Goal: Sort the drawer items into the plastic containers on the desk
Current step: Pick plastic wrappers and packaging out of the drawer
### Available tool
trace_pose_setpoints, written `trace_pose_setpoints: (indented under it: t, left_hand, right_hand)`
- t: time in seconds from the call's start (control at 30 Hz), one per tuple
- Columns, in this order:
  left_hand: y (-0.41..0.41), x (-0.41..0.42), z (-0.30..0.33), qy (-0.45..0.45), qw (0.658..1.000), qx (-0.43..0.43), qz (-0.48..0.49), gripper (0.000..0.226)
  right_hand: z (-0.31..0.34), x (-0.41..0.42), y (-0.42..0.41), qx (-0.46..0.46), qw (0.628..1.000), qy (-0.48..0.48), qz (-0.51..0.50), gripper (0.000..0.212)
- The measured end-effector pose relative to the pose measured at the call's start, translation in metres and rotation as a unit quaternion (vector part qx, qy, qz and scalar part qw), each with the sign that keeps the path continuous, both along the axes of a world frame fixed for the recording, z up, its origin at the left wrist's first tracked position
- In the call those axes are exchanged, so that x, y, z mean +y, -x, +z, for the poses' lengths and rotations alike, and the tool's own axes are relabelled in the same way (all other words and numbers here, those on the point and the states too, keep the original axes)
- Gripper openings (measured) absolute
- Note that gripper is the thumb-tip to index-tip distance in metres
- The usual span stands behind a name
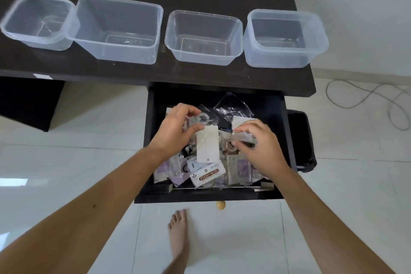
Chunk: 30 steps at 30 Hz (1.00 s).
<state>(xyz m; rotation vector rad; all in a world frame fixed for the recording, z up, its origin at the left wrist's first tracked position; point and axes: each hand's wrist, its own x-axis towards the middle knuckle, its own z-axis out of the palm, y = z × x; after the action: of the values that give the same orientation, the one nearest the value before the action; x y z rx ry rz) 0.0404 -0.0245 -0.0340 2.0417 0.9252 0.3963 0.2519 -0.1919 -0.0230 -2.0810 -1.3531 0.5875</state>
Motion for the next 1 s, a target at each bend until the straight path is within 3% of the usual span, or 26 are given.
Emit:
trace_pose_setpoints:
  t: [0.13,0.27,0.4,0.53,0.83,1.0]
  left_hand:
    - [-0.013,0.014,-0.021,-0.045,0.996,0.080,-0.005,0.066]
    - [-0.022,0.018,-0.030,-0.027,0.991,0.134,0.011,0.080]
    - [-0.028,0.018,-0.028,-0.011,0.997,0.077,0.025,0.065]
    - [-0.030,0.014,-0.015,0.048,0.997,-0.007,0.065,0.059]
    - [-0.024,-0.005,0.001,0.164,0.971,-0.121,0.122,0.060]
    - [-0.023,-0.017,0.004,0.250,0.950,-0.157,0.100,0.032]
  right_hand:
    - [-0.013,0.005,-0.014,0.018,0.996,0.086,0.011,0.050]
    - [-0.022,0.005,-0.017,0.002,0.996,0.089,0.016,0.046]
    - [-0.018,0.005,-0.025,0.018,0.999,0.030,0.012,0.024]
    - [0.003,0.012,-0.035,0.103,0.995,-0.001,-0.011,0.010]
    - [0.041,0.038,-0.034,0.220,0.973,-0.061,-0.031,0.009]
    - [0.025,0.052,-0.020,0.210,0.977,-0.006,-0.028,0.012]
